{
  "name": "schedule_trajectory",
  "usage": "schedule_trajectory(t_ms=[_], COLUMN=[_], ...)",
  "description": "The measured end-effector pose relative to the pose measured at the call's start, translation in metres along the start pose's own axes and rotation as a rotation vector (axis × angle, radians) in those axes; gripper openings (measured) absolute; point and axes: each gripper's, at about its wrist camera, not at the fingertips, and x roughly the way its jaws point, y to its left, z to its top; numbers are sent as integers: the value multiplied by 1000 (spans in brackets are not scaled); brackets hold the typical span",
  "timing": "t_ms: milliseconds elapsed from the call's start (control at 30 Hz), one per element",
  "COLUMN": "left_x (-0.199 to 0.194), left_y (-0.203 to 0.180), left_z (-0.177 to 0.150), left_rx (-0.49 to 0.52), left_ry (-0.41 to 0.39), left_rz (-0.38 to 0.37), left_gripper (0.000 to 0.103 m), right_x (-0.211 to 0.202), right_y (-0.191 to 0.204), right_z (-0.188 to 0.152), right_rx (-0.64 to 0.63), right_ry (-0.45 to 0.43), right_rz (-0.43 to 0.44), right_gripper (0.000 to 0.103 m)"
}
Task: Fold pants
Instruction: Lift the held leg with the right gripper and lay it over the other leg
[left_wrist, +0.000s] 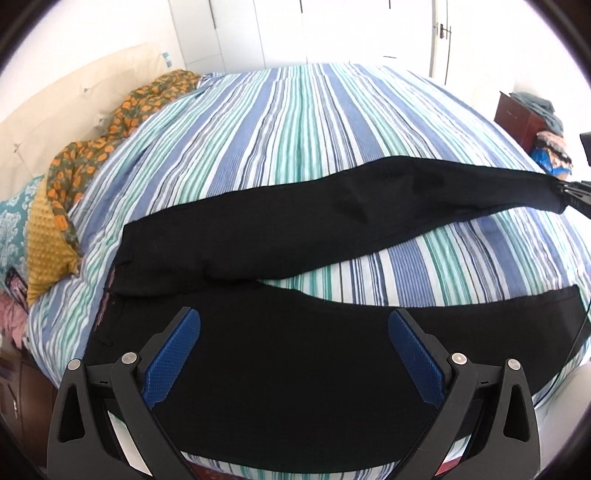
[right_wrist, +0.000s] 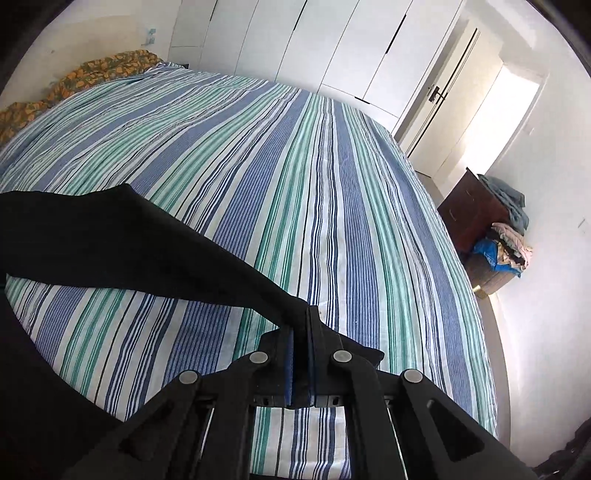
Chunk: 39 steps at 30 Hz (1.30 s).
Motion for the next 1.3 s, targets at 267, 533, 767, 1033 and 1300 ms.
schedule_trajectory(t_ms=[267, 533, 767, 1033, 1300], left_x=[1, 14, 13, 37, 77], left_y=[8, 21, 17, 29, 57], left_z=[10, 4, 4, -5, -45], left_rx=[-62, -78, -37, -43, -74], left_ry=[64, 94, 77, 106, 197], left_rz=[-18, 21, 59, 112, 178], left_gripper=[102, 102, 102, 102, 102], right_x=[77, 75, 70, 57, 26], right_y=[-70, -140, -69, 56, 257], right_z=[53, 5, -51, -23, 44], right_rx=[80, 343, 257, 185, 24], right_ry=[96, 137, 170, 115, 46], right_rz=[-157, -241, -57, 222, 652], right_gripper=[44, 54, 54, 55, 63])
